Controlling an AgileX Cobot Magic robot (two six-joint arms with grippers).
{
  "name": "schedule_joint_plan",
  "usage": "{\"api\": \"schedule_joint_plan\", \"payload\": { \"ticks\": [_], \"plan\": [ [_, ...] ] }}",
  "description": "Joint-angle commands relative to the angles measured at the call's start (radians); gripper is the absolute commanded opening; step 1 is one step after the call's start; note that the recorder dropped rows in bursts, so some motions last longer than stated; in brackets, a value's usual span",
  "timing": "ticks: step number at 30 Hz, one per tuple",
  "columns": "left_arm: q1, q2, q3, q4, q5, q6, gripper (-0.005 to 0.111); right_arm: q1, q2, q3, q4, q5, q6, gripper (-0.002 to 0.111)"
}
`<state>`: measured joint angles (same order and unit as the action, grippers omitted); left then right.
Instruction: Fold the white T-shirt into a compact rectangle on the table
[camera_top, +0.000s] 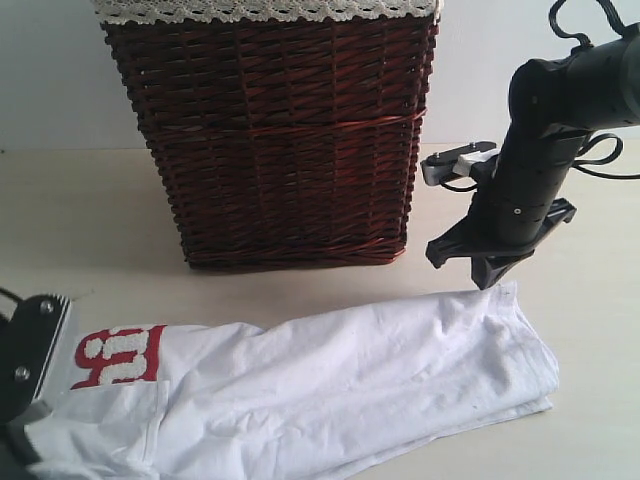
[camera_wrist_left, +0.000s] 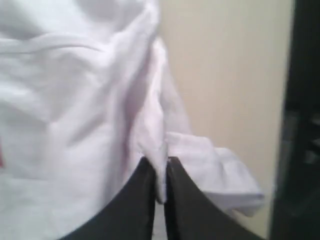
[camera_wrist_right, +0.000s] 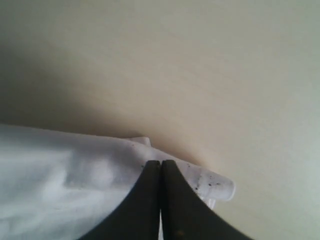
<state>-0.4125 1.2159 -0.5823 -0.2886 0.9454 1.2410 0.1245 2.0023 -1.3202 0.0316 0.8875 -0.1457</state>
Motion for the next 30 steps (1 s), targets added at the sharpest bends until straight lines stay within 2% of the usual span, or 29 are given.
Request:
{"api": "schedule_joint_plan", "payload": {
  "ticks": [1,4,8,12,14,17,19,22,25,30],
  "plan": [
    [-0.007,-0.002,-0.033,0.027,-0.272,-0.013,0.022,-0.005,-0.013,0.005,0.029,0.009,-0.009,0.000],
    [-0.007,0.026,-0.033,0.005,-0.421,0.004,0.040,-0.003,-0.013,0.005,0.029,0.017,-0.010,0.000],
    [-0.007,0.089,-0.033,-0.008,-0.474,0.006,0.052,-0.003,-0.013,0.005,0.029,0.024,-0.011,0.000],
    [-0.007,0.135,-0.033,-0.023,-0.489,-0.134,0.051,-0.003,-0.013,0.005,0.029,0.034,-0.011,0.000],
    [-0.005,0.133,-0.033,-0.022,-0.484,-0.266,0.051,-0.003,-0.013,0.005,0.029,0.037,-0.011,0.000],
    [0.015,0.135,-0.033,0.032,-0.408,-0.485,0.050,-0.003,-0.013,0.005,0.032,0.041,-0.018,0.000],
    [0.042,0.151,-0.033,0.052,-0.373,-0.635,0.043,-0.003,-0.013,0.005,0.040,0.041,-0.029,0.000],
    [0.096,0.183,-0.046,-0.015,-0.324,-0.799,0.031,-0.003,-0.013,0.005,0.044,0.039,-0.037,0.000],
    [0.137,0.241,-0.073,-0.092,-0.226,-0.727,0.031,-0.003,-0.013,0.005,0.048,0.031,-0.037,0.000],
    [0.143,0.324,-0.139,-0.215,-0.218,-0.511,0.040,-0.003,-0.013,0.005,0.048,0.029,-0.037,0.000]
  ]
}}
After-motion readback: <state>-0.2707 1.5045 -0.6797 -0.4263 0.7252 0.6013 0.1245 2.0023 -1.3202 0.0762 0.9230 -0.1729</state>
